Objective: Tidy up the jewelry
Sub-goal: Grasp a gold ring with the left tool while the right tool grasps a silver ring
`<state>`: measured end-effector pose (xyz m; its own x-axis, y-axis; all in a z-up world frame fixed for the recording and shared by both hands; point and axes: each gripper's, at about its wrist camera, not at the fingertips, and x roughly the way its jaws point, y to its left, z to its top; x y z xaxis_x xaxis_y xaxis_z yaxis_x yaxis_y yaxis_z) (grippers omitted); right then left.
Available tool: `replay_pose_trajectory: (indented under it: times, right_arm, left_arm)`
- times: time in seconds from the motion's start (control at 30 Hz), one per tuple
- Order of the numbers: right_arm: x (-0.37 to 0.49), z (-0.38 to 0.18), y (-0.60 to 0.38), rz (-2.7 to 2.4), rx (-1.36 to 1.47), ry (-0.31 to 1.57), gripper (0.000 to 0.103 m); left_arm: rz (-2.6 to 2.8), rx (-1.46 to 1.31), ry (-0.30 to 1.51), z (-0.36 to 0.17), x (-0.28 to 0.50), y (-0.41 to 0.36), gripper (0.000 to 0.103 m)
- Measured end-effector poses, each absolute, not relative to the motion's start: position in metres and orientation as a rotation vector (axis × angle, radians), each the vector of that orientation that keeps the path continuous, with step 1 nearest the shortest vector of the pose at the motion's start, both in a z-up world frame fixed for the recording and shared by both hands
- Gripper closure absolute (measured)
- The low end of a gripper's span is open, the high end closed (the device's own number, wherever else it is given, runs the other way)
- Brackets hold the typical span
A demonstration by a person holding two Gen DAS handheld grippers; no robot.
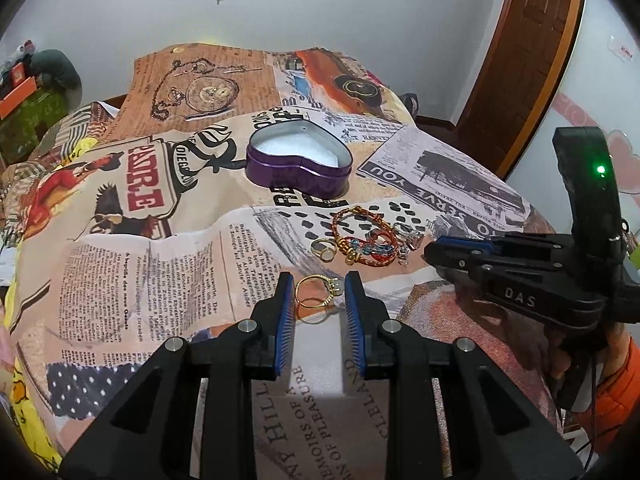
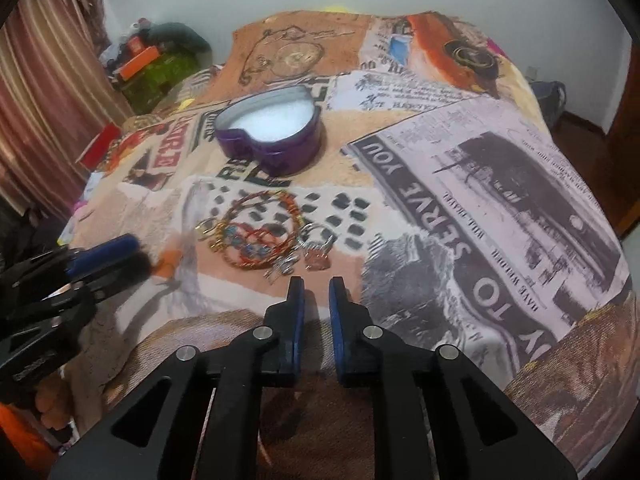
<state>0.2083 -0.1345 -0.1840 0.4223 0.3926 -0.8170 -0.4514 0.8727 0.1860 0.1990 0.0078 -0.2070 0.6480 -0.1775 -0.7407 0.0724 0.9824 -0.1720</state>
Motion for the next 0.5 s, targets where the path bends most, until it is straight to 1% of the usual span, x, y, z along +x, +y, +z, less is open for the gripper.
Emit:
replay_pose_trajectory:
  times: [0.5]
  right_arm:
    - [0.22, -0.187, -0.12, 0.544, -0.112, 0.994, 0.088]
  left_arm:
    - [-0.121, -0.149, 0.86, -0.21, 0.202, 0.015, 0.078]
